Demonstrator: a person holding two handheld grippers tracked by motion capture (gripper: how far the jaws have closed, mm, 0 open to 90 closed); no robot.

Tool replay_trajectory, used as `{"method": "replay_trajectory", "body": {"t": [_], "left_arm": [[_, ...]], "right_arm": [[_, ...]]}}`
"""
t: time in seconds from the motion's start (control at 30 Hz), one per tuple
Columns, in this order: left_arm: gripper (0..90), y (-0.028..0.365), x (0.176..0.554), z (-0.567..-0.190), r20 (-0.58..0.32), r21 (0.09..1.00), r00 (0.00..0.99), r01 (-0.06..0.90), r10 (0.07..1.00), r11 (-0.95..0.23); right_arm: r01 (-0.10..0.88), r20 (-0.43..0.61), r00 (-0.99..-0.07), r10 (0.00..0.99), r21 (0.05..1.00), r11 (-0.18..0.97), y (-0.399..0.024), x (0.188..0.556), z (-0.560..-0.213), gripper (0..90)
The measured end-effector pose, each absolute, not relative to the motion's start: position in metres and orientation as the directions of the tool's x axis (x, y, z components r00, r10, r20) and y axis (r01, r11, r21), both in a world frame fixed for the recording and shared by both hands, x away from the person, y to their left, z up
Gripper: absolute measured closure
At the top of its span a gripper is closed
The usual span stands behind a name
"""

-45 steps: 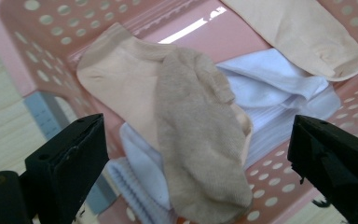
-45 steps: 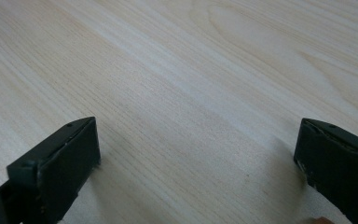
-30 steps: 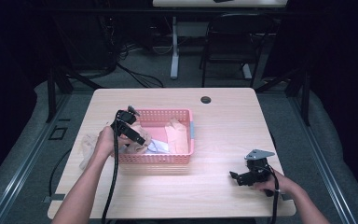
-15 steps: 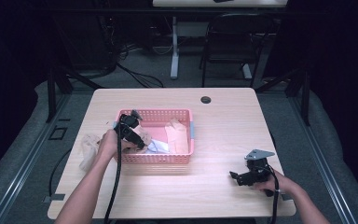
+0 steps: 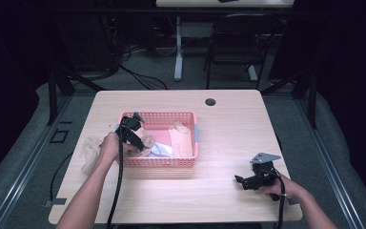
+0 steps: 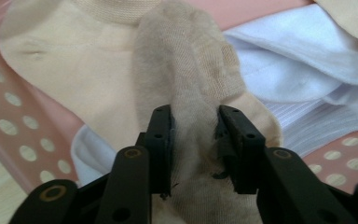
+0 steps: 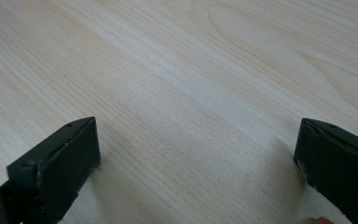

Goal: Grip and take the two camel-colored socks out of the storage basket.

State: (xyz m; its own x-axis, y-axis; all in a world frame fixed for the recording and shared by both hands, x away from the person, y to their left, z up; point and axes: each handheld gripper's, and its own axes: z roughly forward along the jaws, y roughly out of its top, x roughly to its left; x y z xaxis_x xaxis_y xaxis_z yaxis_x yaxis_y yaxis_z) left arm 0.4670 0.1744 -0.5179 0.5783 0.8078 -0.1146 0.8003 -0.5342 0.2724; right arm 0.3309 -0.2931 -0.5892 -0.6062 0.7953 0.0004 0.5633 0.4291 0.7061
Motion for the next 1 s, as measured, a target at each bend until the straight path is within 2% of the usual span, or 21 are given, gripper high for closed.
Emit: {"method": "replay_trajectory", "body": {"t": [0.4, 1.0], "left_arm": [[77.2, 0.181, 0.463, -0.508, -0.098, 0.325, 0.58, 0.786, 0.808, -0.525], [79.5, 0.185, 0.456, -0.473, -0.075, 0.396, 0.61, 0.744, 0.789, -0.538]], "right_arm": [[0.565, -0.005, -0.608, 0.794, 0.7, 0.437, -0.294, 0.331, -0.589, 0.0], [0.565, 0.001, -0.604, 0.797, 0.706, 0.427, -0.293, 0.331, -0.589, 0.0]]}}
